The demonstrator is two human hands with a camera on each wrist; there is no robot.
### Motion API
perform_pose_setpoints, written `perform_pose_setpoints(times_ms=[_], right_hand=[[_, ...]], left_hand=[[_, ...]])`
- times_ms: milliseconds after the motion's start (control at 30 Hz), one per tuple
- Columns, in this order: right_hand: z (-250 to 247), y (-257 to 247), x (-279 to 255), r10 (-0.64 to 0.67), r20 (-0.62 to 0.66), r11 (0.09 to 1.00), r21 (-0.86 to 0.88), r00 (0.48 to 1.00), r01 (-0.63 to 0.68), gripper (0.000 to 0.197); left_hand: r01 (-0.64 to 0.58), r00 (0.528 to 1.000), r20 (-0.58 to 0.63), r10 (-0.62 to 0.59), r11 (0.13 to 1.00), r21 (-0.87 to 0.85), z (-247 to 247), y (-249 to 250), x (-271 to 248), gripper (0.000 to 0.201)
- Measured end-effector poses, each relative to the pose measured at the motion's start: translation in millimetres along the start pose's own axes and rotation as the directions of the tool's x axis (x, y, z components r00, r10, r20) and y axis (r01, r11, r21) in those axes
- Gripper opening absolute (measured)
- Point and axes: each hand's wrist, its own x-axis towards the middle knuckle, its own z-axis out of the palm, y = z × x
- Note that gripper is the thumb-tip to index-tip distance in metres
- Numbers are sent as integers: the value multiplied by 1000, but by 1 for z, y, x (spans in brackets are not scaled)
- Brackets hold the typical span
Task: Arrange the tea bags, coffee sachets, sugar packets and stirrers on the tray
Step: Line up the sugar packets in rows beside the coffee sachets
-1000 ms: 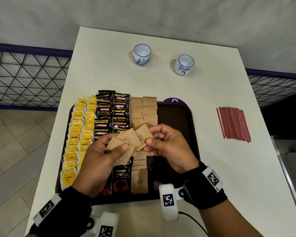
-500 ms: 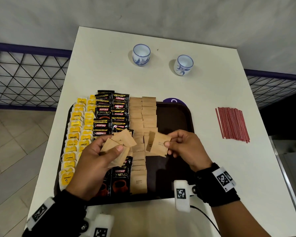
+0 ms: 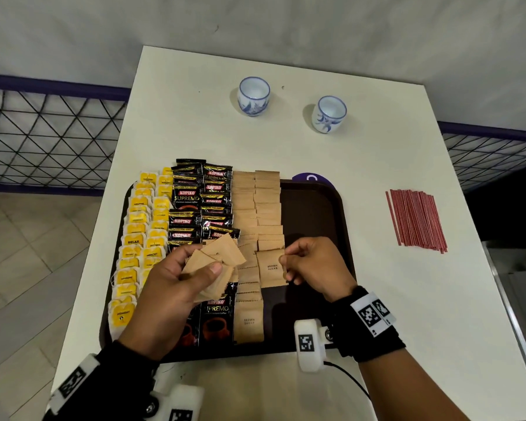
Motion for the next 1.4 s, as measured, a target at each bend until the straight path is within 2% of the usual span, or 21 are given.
perform_pose_setpoints(times_ms=[533,600,667,700,767,833,900,1000,1167,1333,1400], right_hand=[[9,-7,-6,32,-122,998,-58,992,-39,9],[8,-9,-7,-15,-179,993,-122,984,-7,11],[6,-16,-12,-138,-211,982,-157,968,106,10],[5,-21,-16,-213,-185,973,-125,959,192,12],[5,-31,-25,-331,-46,944,-7,943,331,28],[10,-39,-30,-373,123,928,71,920,367,46],[18,-41,-29,-378,193,925,45,906,376,52],[27,-42,-27,-347,167,938,54,923,342,41],[29,-42,-27,-245,157,954,217,957,209,32],[19,-43,-24,-289,92,926,279,953,254,19],[12,-41,-23,-282,61,924,286,957,254,22]], left_hand=[[35,999,23,-35,999,12,7,2,0,31],[36,999,25,-37,999,18,7,2,0,32],[30,999,23,-31,999,33,8,3,0,32],[24,999,27,-25,999,44,8,4,0,31],[8,999,40,-10,998,70,9,5,-1,31],[0,998,63,-5,997,80,11,6,-1,34],[0,996,88,-7,996,87,13,7,0,37],[2,994,104,-15,993,117,14,8,0,39],[6,995,95,-19,991,134,9,8,0,37],[8,997,68,-19,987,162,9,9,0,35],[8,998,54,-17,985,170,7,9,1,35]])
